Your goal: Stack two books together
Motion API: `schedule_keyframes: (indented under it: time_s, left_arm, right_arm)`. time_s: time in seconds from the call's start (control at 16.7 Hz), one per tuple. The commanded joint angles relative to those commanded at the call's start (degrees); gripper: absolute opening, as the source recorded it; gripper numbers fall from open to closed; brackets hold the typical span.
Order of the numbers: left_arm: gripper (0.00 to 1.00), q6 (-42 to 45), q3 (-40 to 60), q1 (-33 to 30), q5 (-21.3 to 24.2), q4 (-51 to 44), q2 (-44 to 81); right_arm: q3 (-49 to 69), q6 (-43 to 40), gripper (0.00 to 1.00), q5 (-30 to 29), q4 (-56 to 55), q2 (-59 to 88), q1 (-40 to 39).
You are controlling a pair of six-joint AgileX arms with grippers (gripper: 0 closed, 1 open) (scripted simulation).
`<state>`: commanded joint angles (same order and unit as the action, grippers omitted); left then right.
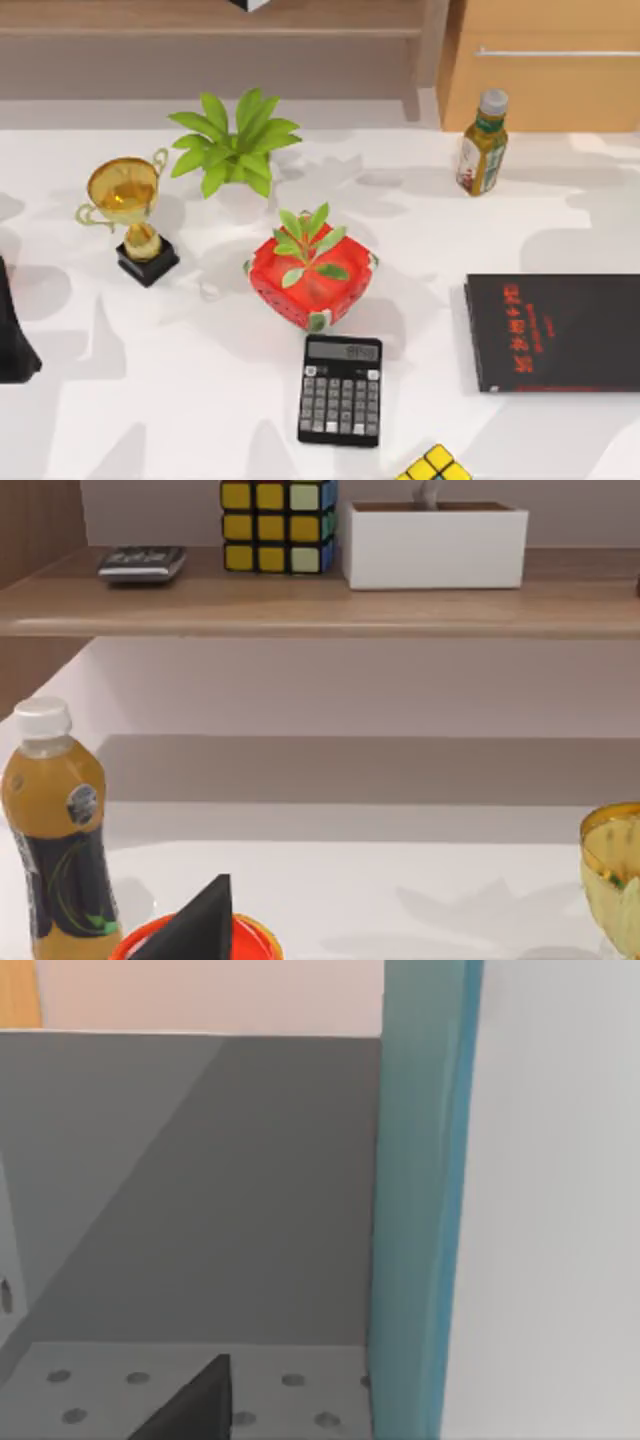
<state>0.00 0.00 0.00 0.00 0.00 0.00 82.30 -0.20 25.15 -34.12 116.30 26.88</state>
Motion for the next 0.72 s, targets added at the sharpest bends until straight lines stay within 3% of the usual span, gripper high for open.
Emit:
schedule_keyframes:
  time_s: [0.72]
  left_arm:
    - [1.00, 0.00, 0.00, 0.00, 0.00, 0.00, 0.00]
  right_arm:
    - [7.65, -0.04, 1.00, -1.45, 2.71, 4.97, -1.38]
